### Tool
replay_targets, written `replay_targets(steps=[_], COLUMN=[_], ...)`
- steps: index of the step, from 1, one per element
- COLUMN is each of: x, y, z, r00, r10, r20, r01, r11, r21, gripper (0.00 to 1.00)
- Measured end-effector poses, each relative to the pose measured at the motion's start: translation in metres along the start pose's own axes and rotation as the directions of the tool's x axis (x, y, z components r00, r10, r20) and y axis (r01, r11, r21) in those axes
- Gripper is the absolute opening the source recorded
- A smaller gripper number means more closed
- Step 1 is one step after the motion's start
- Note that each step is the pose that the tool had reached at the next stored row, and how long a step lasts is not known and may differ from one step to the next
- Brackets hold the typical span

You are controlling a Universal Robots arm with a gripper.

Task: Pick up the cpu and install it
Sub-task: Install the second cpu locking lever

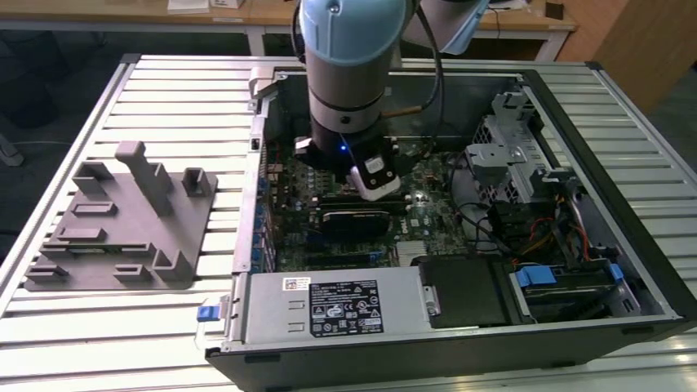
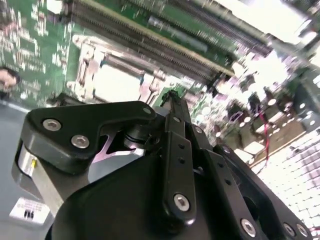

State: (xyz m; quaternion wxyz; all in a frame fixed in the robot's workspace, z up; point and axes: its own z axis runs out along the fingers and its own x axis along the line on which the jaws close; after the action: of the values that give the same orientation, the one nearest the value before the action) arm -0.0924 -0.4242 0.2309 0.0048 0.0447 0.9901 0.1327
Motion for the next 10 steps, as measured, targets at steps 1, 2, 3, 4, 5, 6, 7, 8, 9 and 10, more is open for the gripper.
replay_targets(steps=[1,2,3,4,5,6,7,8,9,10], x=[-0.0002,-0.0005,-0.0009,-0.0014,-0.002,-0.0026,-0.003,-0.0032,-0.0034,-0.0036], y=[0.0003,0.0007,0.0013,0.002,0.0028,0.0037,0.0049,0.0066,0.0086,0.011], z=[0.0,0.0001,0.0003,0.0005,0.0007,0.001,0.0013,0.0018,0.0023,0.003], r00=[1.0,1.0,1.0,1.0,1.0,0.9999,0.9999,0.9999,0.9999,0.9999], r10=[0.002,0.003,0.004,0.005,0.005,0.005,0.005,0.004,0.004,0.004], r20=[0.0022,0.0041,0.0058,0.0072,0.0085,0.0098,0.0108,0.0116,0.012,0.0125], r01=[-0.002,-0.003,-0.004,-0.005,-0.005,-0.006,-0.006,-0.006,-0.005,-0.005], r11=[0.9999,0.9995,0.9989,0.9982,0.9973,0.9964,0.9955,0.9947,0.994,0.9934], r21=[0.0166,0.0319,0.0458,0.0602,0.0728,0.0847,0.0946,0.1025,0.109,0.1144], gripper=[0.11,0.11,0.11,0.11,0.11,0.11,0.11,0.11,0.11,0.11])
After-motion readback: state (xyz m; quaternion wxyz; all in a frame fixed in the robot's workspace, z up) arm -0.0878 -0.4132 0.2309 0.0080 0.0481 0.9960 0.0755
